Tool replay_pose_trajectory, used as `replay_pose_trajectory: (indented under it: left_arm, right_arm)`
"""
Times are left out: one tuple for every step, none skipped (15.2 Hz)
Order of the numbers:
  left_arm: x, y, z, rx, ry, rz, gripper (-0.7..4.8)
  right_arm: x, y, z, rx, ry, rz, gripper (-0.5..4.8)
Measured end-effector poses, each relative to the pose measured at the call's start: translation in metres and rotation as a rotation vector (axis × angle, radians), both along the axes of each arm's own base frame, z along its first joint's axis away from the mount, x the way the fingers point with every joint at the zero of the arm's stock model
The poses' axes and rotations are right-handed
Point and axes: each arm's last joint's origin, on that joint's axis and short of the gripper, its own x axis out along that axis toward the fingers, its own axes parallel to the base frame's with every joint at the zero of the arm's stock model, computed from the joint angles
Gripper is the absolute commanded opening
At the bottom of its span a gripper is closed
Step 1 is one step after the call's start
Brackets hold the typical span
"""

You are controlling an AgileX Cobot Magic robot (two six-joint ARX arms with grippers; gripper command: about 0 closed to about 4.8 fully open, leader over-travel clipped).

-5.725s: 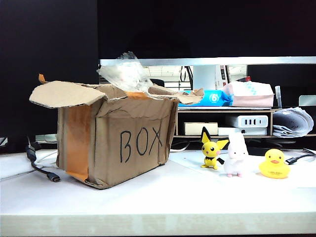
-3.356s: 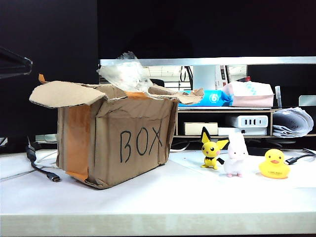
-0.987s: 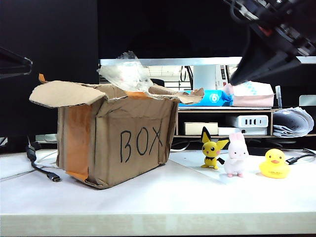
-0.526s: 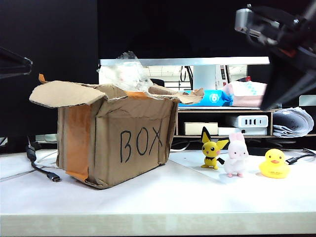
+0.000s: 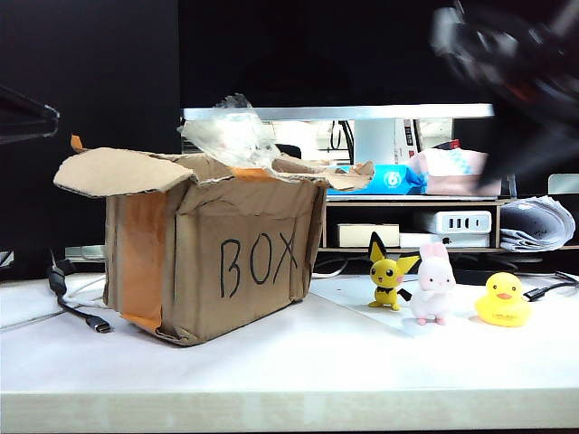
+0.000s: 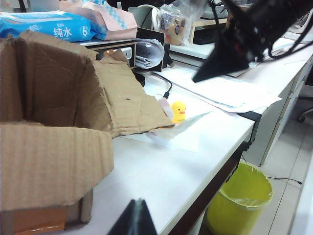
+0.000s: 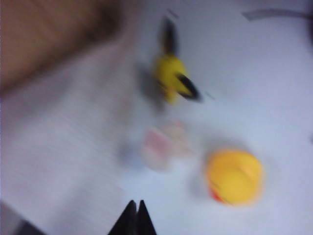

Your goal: Put the doll that is least similar in color compared to the others into the paper box.

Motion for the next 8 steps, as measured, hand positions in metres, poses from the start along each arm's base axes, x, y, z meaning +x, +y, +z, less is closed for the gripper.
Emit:
replay_pose_trajectory:
  left_arm:
    - [0.000,0.000,0.000,0.000,0.000,0.000,-0.06]
    - [0.000,0.000,0.000,0.000,0.000,0.000,-0.05]
    - [0.000,0.000,0.000,0.000,0.000,0.000,-0.05]
    - [0.000,0.000,0.000,0.000,0.000,0.000,-0.05]
    - [0.000,0.000,0.000,0.000,0.000,0.000,-0.05]
    - [0.000,0.000,0.000,0.000,0.000,0.000,-0.05]
    - [0.000,0.000,0.000,0.000,0.000,0.000,-0.05]
    - [0.000,0.000,0.000,0.000,0.000,0.000,-0.05]
  right_arm:
    - [0.002,0.003,0.002,0.056,-0.009,0.034,-0.06]
    - [0.004,0.004,0.001,0.062,-0.002,0.041,-0.05]
    - [0.009,0.007,-0.009,0.042,0.040,0.040,0.03]
    - [0.014,0.009,-0.017,0.023,0.077,0.037,0.53]
    - [0.016,0.010,-0.021,0.015,0.095,0.038,2.09]
    - [0.018,0.012,-0.025,0.009,0.118,0.032,3.09]
    - [0.019,0.012,-0.027,-0.001,0.124,0.018,3.60]
    - [0.019,0.011,-0.027,-0.007,0.120,0.006,4.00]
